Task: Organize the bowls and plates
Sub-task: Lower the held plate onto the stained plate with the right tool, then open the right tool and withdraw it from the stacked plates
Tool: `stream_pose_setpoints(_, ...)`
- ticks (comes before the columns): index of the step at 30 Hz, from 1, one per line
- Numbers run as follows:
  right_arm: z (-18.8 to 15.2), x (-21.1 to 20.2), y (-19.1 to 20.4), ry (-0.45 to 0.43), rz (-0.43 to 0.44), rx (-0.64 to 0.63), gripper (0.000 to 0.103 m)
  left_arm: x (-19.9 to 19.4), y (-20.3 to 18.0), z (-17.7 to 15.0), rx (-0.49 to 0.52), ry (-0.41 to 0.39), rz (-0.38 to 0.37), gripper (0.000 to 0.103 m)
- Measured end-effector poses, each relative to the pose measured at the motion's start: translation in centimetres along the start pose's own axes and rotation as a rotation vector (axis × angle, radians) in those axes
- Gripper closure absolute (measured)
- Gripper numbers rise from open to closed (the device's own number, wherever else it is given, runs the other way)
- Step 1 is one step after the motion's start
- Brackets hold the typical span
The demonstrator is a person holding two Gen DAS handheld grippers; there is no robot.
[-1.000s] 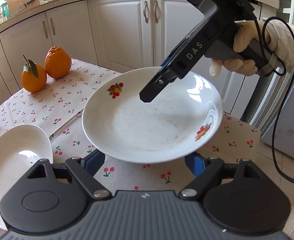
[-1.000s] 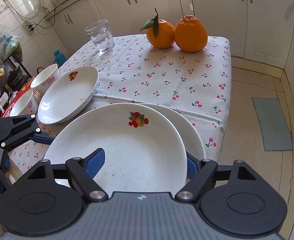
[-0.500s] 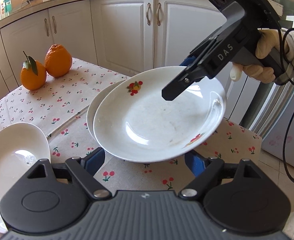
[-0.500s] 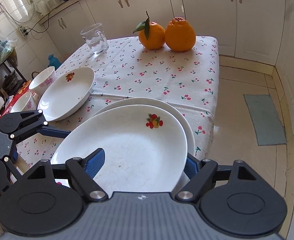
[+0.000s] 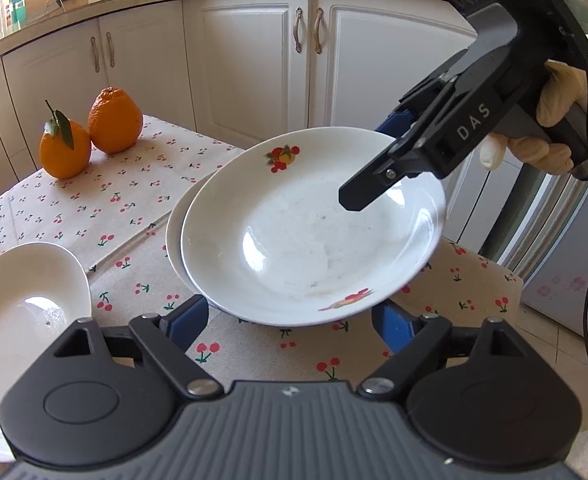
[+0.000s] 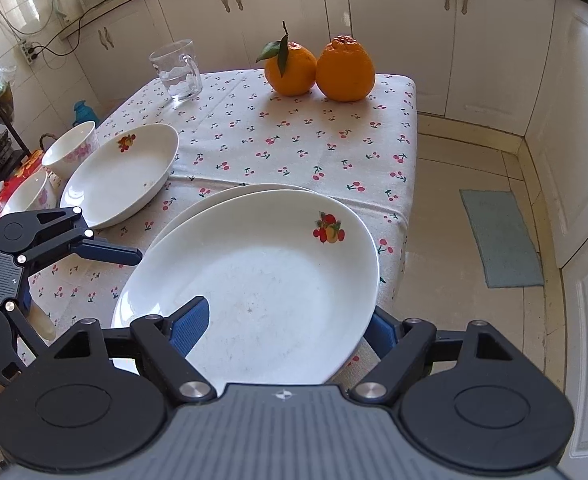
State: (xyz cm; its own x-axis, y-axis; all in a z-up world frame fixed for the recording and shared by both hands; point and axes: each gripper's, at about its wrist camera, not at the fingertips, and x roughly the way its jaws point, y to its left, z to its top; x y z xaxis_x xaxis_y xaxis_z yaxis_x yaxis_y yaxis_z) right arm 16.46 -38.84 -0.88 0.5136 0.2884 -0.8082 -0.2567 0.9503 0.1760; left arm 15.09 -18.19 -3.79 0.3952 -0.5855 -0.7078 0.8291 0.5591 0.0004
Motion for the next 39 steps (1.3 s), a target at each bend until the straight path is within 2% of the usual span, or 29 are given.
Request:
stream_pose_setpoints(9,-0.8,0.1,1.0,0.028,-0.059,-0.025,0.016,-0.8,-0.5,-0.3,0.007,-0.021,0.039,0.014)
stream_pose_setpoints(19,-1.8,0.5,1.5,0.051,-0.101,-0.042,0.016,-2.0,-1.2,-1.0,-0.003,-0.04,0.043,0.014)
stream_pose_setpoints(26,-2.7,-0.6,3.5,0.004,-0.118,-0.087,0.002,-4.7,-1.5,-2.5,-0.059,-0.096,0.091,0.014)
stream_pose_setpoints(30,-3.7,-1.9,5.6,-0.054,-0.098,-0.099,0.0,-6.5,-1.2,-4.0,-0.13,-0.125,0.167,0.013)
stream_pose_setpoints(34,-5.0,-2.9,8.1,-0.12,-0.068,-0.11,0.0,-8.0,-0.3,-5.9,-0.207,-0.125,0.302,0.01)
stream_pose_setpoints(39,-6.1,-2.8,10.6,-0.144,-0.025,-0.145,0.0,-8.2,2.1,-7.5,-0.331,-0.09,0.455,0.01)
